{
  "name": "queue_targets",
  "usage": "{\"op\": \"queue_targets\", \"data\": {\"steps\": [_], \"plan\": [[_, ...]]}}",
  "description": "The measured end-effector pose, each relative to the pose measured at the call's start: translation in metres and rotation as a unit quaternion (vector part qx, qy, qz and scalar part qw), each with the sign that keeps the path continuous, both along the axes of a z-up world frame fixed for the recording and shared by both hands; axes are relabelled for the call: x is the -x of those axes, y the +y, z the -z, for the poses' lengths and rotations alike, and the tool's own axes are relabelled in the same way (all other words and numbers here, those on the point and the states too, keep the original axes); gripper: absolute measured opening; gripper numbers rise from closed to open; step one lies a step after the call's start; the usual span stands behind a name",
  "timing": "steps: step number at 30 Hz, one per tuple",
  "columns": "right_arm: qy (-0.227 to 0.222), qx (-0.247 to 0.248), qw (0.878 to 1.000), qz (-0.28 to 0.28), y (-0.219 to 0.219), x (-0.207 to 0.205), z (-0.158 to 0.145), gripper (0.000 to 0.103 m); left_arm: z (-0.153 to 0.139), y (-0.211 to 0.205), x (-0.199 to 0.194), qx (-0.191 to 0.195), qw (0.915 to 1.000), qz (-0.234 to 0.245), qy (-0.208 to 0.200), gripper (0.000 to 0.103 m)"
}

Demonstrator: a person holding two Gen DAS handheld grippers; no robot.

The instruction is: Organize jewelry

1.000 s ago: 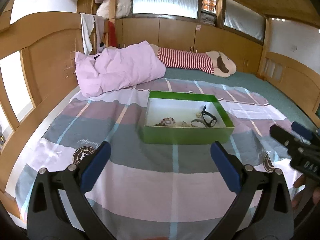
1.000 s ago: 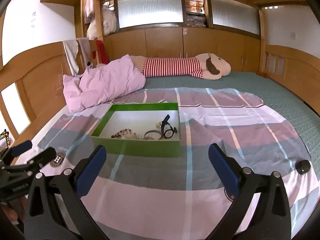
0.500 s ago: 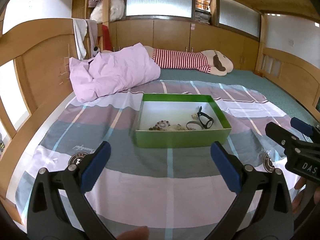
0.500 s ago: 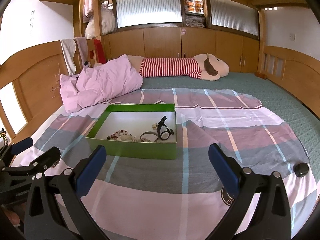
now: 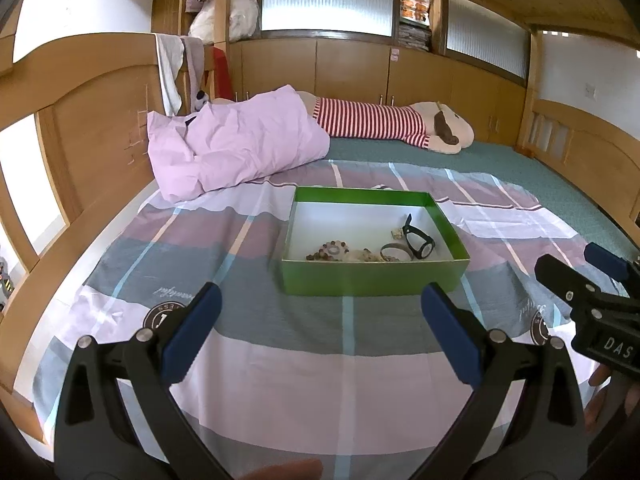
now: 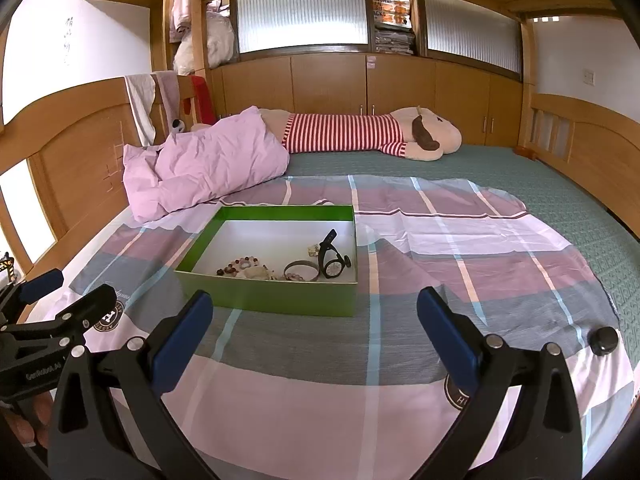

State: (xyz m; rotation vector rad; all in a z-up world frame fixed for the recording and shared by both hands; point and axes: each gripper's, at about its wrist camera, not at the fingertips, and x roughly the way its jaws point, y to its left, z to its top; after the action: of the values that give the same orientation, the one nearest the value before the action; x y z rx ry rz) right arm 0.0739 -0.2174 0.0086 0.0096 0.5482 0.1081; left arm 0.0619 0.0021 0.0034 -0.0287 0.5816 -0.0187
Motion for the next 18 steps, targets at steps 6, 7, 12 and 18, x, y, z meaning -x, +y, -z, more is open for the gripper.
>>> {"op": "queue_targets", "data": {"steps": [6, 7, 12, 18], "plan": [[0.0, 0.0, 1.0, 0.0, 0.0, 0.0001, 0.0002, 0.1, 0.0002, -0.0007, 0.0, 0.001, 1.0, 0.002, 0.0, 0.099], [0.0, 0.0, 1.0, 0.0, 0.0, 0.0001, 0.0002, 0.1, 0.0003, -0.0003, 0.0002, 0.002, 1.0, 0.002, 0.0, 0.099], [0.0, 0.0, 1.0, 0.0, -0.0002, 0.0001, 0.0001, 0.1, 0.0001, -0.0003, 0.0002, 0.002, 1.0, 0.002, 0.0, 0.099], [0.0, 0.0, 1.0, 0.0, 0.0001, 0.0002, 0.0003, 0.1, 0.0002, -0.0041, 0.0001, -0.002, 1.0, 0.005, 0.003, 0.099]]}}
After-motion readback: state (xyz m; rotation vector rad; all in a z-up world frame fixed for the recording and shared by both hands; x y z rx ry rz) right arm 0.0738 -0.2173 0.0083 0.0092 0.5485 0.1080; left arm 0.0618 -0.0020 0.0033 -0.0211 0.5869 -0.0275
